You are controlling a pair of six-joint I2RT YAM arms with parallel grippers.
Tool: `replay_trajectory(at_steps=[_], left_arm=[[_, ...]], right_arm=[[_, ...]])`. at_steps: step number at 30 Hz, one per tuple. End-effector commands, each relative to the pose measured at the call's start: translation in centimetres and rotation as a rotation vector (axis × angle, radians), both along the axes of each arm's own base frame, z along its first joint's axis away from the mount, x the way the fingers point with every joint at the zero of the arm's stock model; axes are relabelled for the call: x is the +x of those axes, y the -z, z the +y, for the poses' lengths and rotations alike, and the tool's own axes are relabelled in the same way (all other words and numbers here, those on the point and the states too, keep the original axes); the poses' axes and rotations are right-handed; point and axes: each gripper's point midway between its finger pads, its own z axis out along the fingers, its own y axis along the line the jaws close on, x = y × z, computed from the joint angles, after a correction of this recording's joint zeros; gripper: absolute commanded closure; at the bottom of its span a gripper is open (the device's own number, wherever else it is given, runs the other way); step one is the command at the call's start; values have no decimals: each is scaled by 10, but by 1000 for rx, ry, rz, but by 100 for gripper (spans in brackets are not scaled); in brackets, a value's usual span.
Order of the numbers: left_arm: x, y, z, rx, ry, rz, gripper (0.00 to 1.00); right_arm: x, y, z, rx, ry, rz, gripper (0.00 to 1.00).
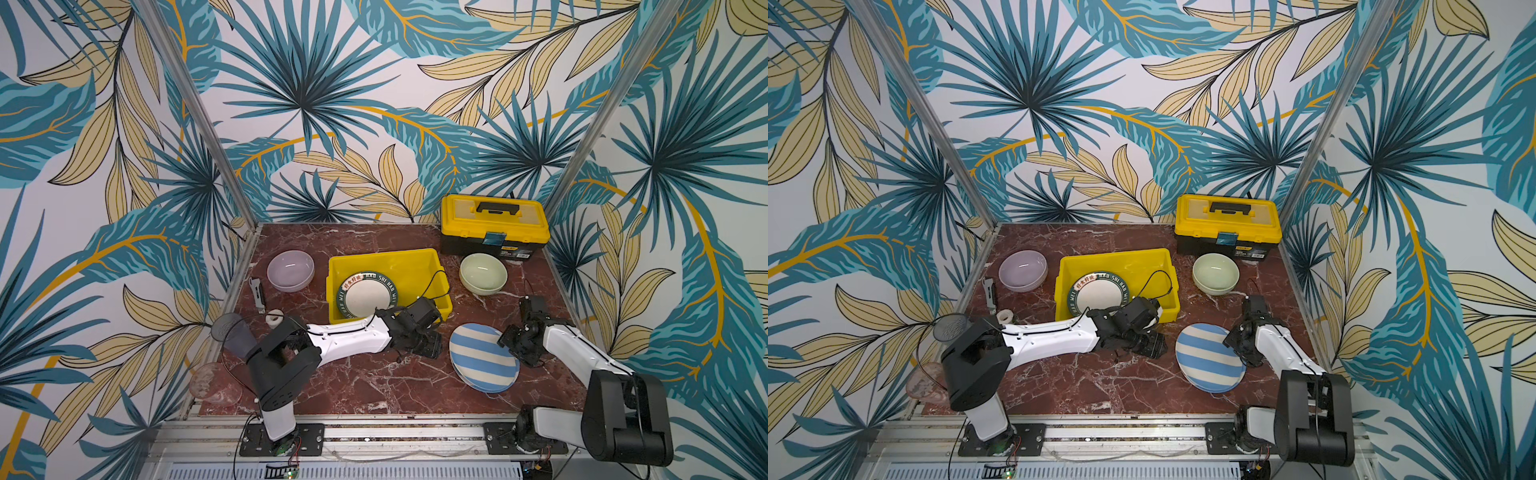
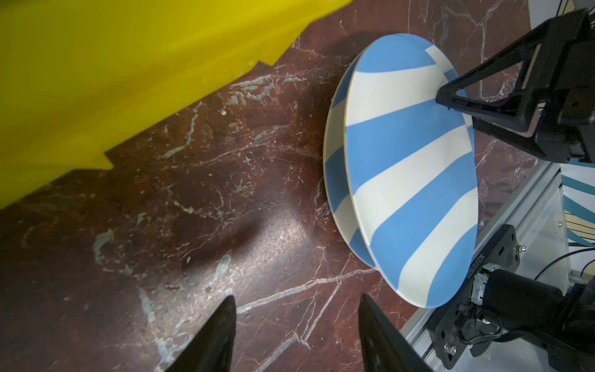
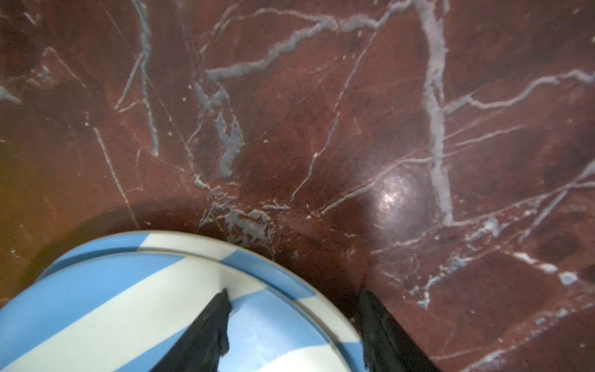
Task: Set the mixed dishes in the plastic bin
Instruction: 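Grip the top striped plate rim with the left gripper while the right gripper pins it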
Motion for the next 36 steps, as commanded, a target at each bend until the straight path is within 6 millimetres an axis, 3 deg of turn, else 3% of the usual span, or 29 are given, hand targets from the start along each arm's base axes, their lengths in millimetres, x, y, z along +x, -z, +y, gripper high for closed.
replay_trajectory(at_steps=[1, 13, 17, 23, 32, 36], left_arm=[[3, -4, -15, -41, 11, -2, 40], [-2, -6, -45, -145, 31, 64, 47], [-1, 4, -48, -138, 5, 101, 50], [-2, 4, -61, -171, 15, 146, 63], [-5, 4, -75, -222, 11, 213, 66], [-6, -1, -82, -256, 17, 229, 77]], right_arm=[[-15, 12, 8, 19, -36, 79, 36], [-19, 9, 18, -4, -73, 90, 36], [-20, 10, 21, -3, -75, 87, 36], [-24, 11, 24, 1, -73, 79, 36], [-24, 14, 28, 13, -77, 81, 39], [-23, 14, 29, 12, -81, 79, 40]])
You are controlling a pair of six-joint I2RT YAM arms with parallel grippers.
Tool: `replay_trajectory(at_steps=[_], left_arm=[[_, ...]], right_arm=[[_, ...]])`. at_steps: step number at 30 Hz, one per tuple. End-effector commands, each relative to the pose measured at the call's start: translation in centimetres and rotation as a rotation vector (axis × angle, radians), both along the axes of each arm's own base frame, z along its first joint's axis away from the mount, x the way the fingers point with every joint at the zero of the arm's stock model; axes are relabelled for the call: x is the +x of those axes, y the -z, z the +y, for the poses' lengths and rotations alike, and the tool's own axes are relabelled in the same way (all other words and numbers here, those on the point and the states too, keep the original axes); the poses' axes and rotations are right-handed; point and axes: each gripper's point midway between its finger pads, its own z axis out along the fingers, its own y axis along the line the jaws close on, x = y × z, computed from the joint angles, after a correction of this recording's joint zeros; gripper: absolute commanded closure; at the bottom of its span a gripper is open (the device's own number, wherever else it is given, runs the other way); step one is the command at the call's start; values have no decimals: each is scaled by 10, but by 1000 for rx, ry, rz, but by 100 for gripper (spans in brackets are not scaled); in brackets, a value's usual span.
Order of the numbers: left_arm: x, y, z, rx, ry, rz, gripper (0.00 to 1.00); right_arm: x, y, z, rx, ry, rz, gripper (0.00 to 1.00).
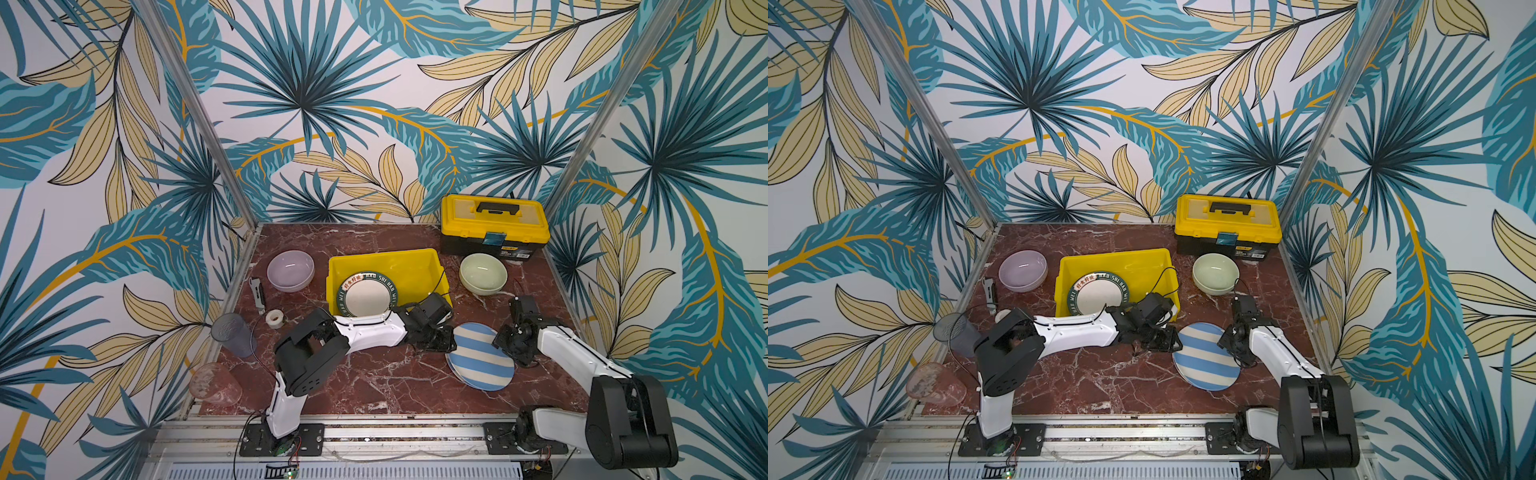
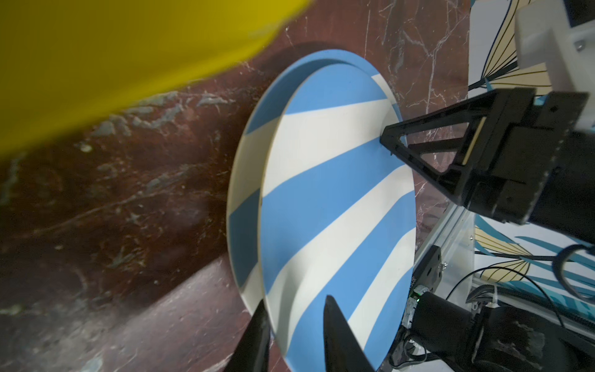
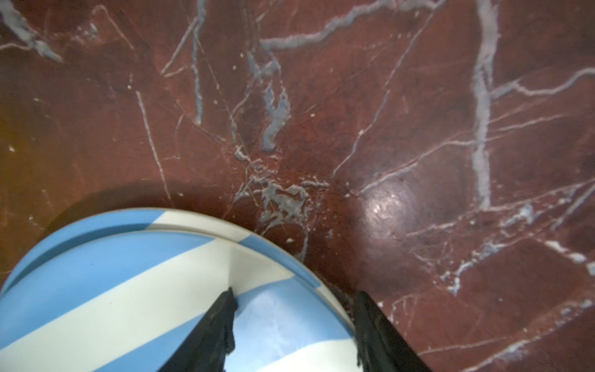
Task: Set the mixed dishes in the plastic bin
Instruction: 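Grip the top striped plate rim with the left gripper while the right gripper pins it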
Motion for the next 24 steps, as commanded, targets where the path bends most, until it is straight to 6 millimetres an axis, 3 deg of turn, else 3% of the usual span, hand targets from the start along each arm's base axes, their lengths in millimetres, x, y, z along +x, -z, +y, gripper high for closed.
replay_trajectory(at_steps=[1, 11, 24], left_arm=[[-7, -7, -24, -94, 36, 47, 79], [2, -14, -17, -110, 18, 56, 100], [5, -20, -9, -125, 19, 61, 100]], right_arm=[[-26, 17, 12, 40, -24, 100, 41], [-23, 3, 6, 1, -28, 82, 39], [-14, -36, -3, -58, -46, 33, 32]])
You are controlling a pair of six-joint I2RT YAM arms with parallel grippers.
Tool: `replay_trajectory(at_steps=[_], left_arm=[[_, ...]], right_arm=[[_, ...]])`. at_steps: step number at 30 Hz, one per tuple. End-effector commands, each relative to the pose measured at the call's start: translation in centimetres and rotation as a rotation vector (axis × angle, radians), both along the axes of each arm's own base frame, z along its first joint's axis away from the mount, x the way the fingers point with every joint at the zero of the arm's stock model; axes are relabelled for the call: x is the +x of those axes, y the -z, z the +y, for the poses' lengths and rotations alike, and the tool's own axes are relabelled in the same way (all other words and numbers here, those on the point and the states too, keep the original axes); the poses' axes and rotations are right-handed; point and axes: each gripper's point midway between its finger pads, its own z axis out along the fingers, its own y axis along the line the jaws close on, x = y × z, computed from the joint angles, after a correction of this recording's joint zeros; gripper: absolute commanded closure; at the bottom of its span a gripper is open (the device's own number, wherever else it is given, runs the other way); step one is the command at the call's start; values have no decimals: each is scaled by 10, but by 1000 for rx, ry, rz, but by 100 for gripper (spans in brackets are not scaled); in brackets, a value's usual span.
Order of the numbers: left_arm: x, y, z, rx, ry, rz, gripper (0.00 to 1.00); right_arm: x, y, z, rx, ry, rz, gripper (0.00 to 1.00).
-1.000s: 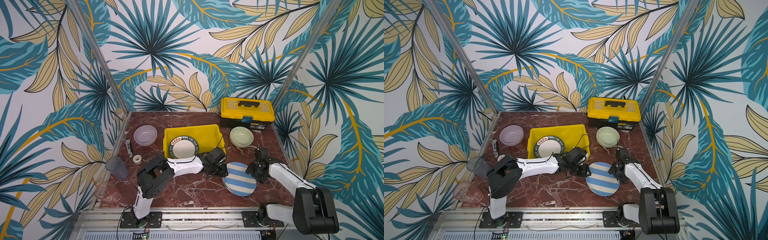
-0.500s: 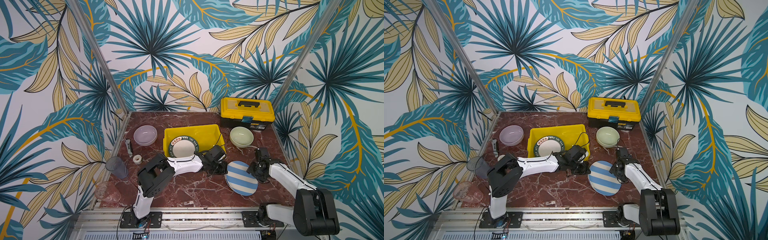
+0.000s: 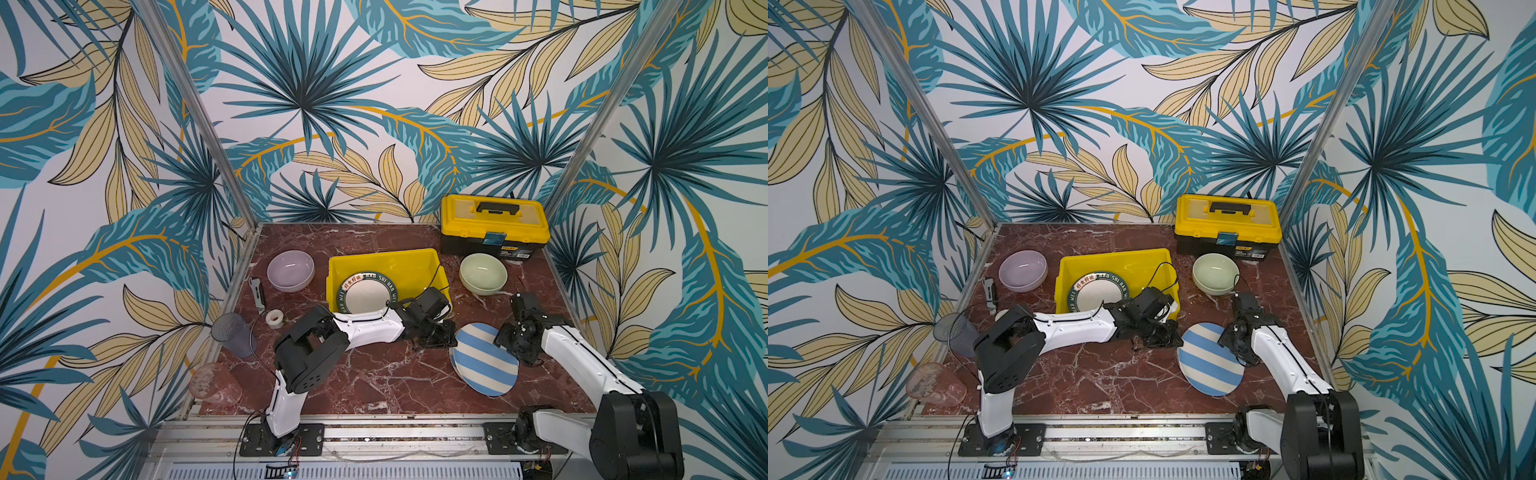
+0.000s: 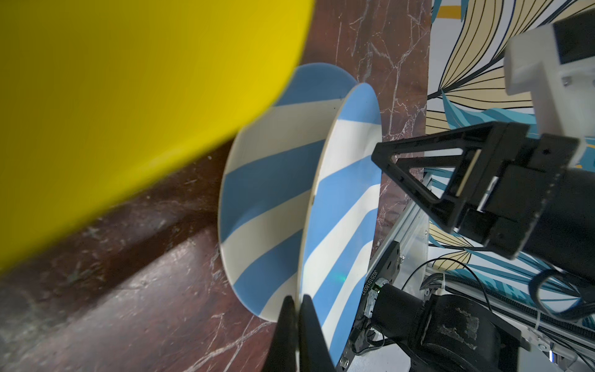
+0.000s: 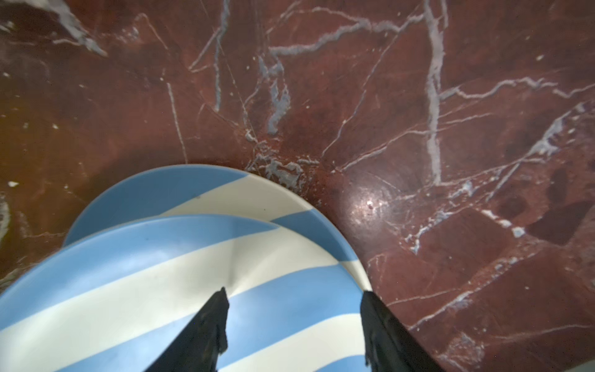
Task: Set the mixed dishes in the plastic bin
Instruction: 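Grip the top striped plate rim with the left gripper while the right gripper pins it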
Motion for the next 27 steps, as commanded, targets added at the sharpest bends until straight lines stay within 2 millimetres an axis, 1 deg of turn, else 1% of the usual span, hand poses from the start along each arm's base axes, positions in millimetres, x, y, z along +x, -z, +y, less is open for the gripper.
replay_trajectory(at_steps=[1, 6, 14, 20, 27], left_arm=[[1, -8, -2, -34, 19, -15, 100], [3, -14, 4, -40, 8, -23, 100], [12, -19, 16, -44, -14, -27, 100], [11, -22, 16, -57, 2, -28, 100], [11, -22, 15, -60, 4, -25, 100]], right_arm=[[-9, -6, -2, -23, -15, 32, 32], [-9, -5, 0, -12, -19, 30, 32], [-13, 10, 5, 22, -21, 58, 33], [-9, 15, 14, 70, -36, 60, 39], [-14, 32, 17, 88, -19, 88, 42]])
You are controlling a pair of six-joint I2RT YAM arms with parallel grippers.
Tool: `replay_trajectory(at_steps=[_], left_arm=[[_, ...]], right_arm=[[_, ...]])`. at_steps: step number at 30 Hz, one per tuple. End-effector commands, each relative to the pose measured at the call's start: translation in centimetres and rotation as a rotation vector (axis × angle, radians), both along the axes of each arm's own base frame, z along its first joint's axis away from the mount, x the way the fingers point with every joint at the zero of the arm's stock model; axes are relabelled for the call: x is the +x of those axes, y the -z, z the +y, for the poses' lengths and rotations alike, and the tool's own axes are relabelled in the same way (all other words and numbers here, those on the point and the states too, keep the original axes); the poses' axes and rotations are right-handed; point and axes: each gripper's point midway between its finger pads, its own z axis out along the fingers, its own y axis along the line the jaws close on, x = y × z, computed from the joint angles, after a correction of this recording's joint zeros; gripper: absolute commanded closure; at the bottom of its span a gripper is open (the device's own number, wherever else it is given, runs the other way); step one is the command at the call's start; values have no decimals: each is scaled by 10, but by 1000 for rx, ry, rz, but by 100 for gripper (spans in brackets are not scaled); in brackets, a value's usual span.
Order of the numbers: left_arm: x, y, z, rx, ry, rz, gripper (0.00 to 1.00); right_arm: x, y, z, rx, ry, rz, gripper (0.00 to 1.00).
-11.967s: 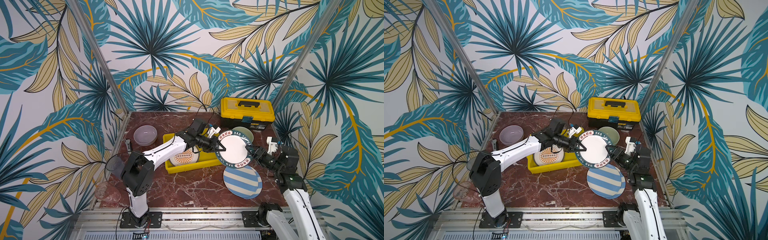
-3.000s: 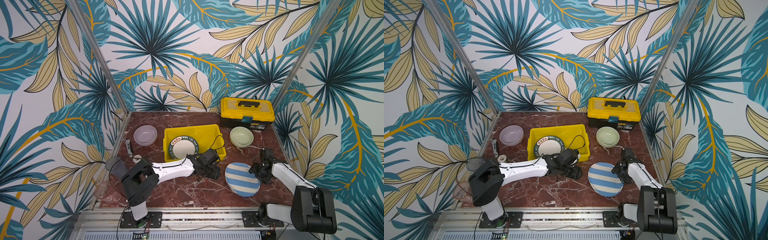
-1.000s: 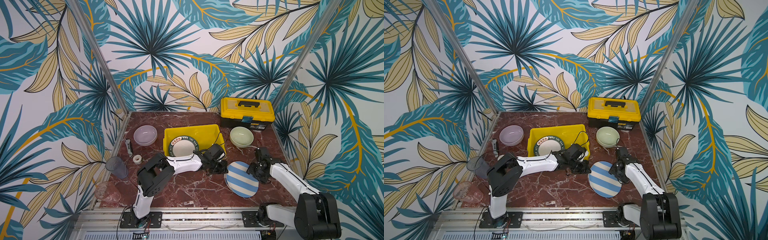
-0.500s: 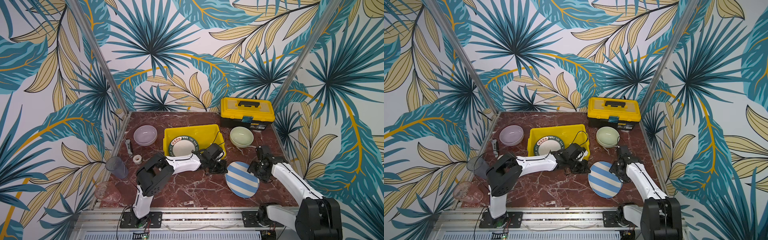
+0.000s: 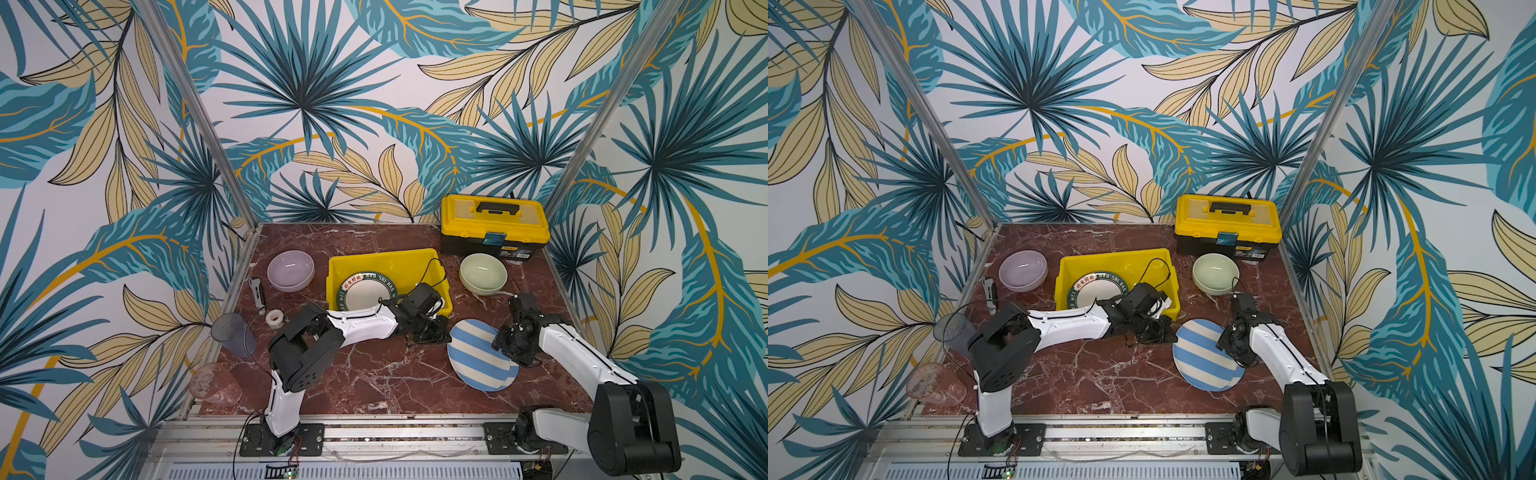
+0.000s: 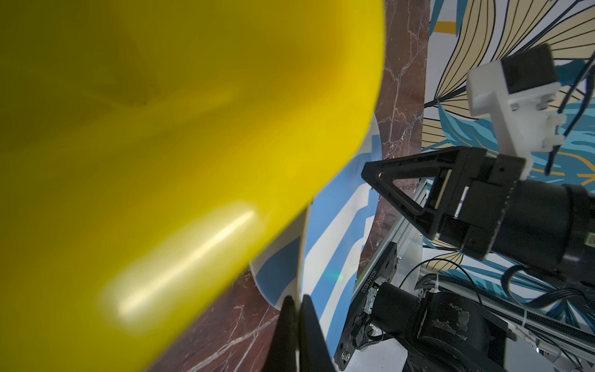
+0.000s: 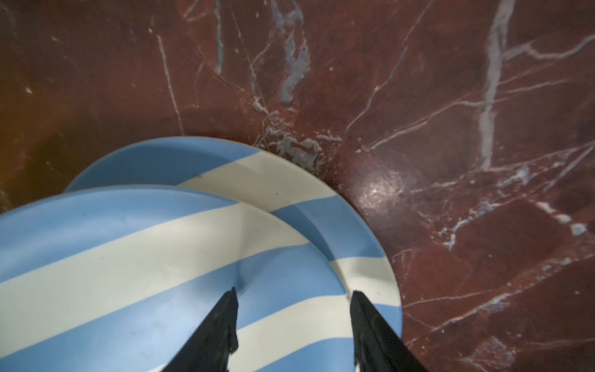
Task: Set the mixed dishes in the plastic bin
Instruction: 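Grip the top striped plate rim with the left gripper while the right gripper pins it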
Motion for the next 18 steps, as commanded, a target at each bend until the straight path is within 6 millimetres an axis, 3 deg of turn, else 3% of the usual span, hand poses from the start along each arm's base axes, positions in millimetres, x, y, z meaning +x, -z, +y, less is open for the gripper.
replay_trajectory(at_steps=[1, 7, 16, 18], left_arm=[[-2, -22, -1, -46, 23, -37, 100], [0, -24, 2, -47, 15, -42, 100], [-3, -21, -3, -58, 31, -9, 69], [-4, -24, -4, -67, 34, -4, 66]], right_arm=[[-7, 12, 4, 16, 5, 27, 42], [-11, 23, 6, 30, 15, 46, 42], [-13, 31, 12, 67, 27, 44, 48], [-14, 32, 12, 70, 26, 43, 48]])
